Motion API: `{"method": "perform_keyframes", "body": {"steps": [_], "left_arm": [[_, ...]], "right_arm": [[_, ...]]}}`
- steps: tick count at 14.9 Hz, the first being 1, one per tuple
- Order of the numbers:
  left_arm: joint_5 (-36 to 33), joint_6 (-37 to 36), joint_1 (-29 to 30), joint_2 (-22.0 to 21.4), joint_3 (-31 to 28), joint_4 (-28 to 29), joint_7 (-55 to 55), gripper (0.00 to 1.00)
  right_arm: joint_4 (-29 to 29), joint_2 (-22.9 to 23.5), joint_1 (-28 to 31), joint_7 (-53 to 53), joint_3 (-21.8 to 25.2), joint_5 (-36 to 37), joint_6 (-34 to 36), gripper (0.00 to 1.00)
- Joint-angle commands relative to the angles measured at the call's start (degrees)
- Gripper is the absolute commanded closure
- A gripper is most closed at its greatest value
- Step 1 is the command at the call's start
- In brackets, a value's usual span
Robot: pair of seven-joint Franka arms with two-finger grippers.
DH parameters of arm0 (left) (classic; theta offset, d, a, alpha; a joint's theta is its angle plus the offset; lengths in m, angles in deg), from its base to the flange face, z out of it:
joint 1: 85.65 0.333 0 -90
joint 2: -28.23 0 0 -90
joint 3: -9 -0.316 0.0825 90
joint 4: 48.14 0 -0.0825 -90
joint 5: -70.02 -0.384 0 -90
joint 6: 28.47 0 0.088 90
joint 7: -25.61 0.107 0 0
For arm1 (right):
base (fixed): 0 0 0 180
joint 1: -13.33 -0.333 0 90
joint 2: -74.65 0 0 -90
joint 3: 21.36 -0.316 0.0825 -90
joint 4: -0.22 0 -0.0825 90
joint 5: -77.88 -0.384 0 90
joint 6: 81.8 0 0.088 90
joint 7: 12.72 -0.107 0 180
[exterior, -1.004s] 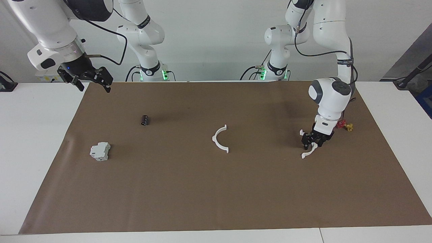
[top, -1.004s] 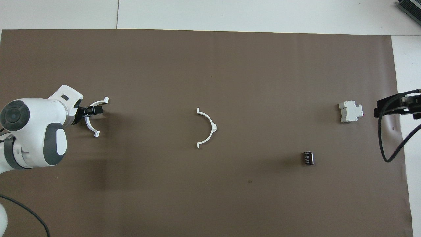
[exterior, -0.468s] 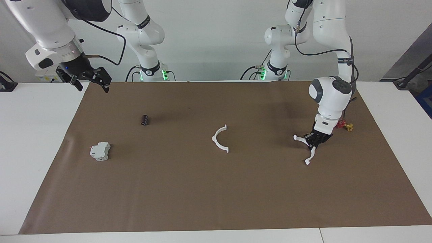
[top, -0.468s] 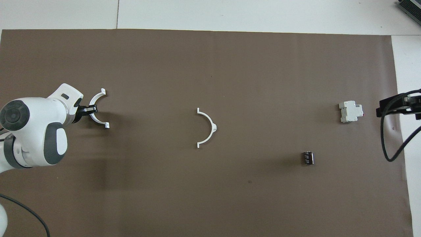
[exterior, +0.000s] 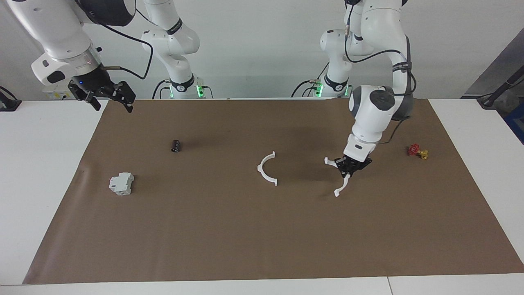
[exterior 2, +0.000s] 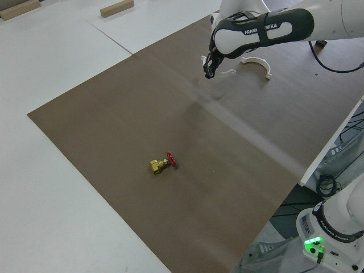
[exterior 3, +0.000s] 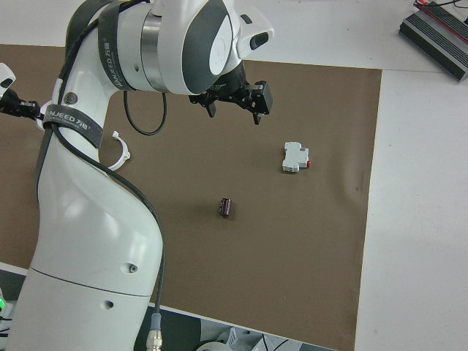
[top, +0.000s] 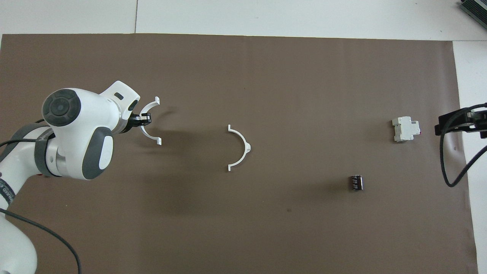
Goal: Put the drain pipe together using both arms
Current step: 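Carry the held clamp half with the left gripper to the centre half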
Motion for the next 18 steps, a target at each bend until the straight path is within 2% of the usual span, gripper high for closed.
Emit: {"method": "perform_keyframes", "body": {"steps": [1,6,10,18], "left_arm": [[-1.22,-0.98,-4.8,-0.39,-0.96,-0.07,-4.41,1.0],[-1.22,1.04,-11.48,0.4,-0.87,1.52,-4.42,1.0],[-1.13,5.52,-13.69,4.0,-0.79,2.39,-5.73,1.0],[-1.13,9.31,-15.01,4.27,-0.79,4.86,-9.5,1.0]], "right_arm": [[-0.18,-0.5,0.24,-0.69,-0.17,-0.95,0.53,0.0],[-0.18,-0.5,0.24,-0.69,-0.17,-0.95,0.53,0.0],[-0.18,-0.5,0.24,-0.69,-0.17,-0.95,0.53,0.0],[-0.18,-0.5,0.24,-0.69,-0.17,-0.95,0.53,0.0]]}}
